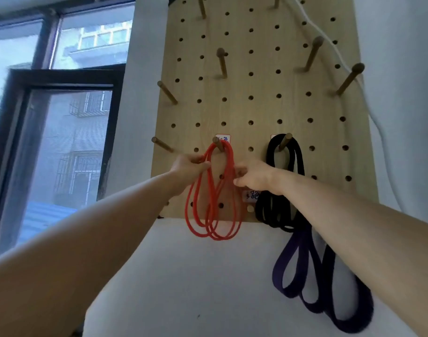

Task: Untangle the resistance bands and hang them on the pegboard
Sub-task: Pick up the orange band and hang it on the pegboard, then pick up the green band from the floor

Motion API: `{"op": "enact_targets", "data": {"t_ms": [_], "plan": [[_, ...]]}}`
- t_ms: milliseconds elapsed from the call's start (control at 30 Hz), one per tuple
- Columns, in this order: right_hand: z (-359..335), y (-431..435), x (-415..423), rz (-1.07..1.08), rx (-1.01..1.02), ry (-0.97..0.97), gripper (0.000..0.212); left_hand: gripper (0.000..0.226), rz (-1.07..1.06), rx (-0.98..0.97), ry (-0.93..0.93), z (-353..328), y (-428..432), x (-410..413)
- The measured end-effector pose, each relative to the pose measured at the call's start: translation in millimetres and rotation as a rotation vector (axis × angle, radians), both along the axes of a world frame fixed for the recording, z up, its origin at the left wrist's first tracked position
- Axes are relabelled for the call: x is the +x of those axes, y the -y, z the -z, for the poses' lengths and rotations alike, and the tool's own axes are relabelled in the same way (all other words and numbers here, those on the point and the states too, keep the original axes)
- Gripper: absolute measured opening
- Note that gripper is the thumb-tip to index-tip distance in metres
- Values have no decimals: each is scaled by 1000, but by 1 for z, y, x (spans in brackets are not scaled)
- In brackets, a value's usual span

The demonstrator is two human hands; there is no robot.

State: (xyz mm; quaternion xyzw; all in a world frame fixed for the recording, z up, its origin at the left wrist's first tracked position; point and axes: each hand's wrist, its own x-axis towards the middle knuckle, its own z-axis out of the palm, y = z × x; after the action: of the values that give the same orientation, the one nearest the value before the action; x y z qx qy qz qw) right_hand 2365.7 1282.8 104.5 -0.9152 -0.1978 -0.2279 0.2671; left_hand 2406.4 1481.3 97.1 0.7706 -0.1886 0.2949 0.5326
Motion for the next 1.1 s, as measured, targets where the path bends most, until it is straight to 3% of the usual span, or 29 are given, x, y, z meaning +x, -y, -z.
{"op": "enact_targets", "data": {"t_ms": [133,300,400,600,767,1100], "plan": [[11,16,-17,-15,-5,106,39,45,-111,129,33,18,-16,-24],[49,23,-55,-56,19,294,28,17,-8,169,5,62,-27,-75],[89,20,-80,-92,-19,303,20,13,120,237,-28,101,-35,-107],[196,7,-110,-134,-108,139,24,15,207,350,-86,191,-46,-152],[299,-5,-120,-181,1,-98,20,13,192,413,-184,288,-52,-166],[532,-17,-127,-149,-91,-729,27,16,158,499,-675,532,-74,-198]]}}
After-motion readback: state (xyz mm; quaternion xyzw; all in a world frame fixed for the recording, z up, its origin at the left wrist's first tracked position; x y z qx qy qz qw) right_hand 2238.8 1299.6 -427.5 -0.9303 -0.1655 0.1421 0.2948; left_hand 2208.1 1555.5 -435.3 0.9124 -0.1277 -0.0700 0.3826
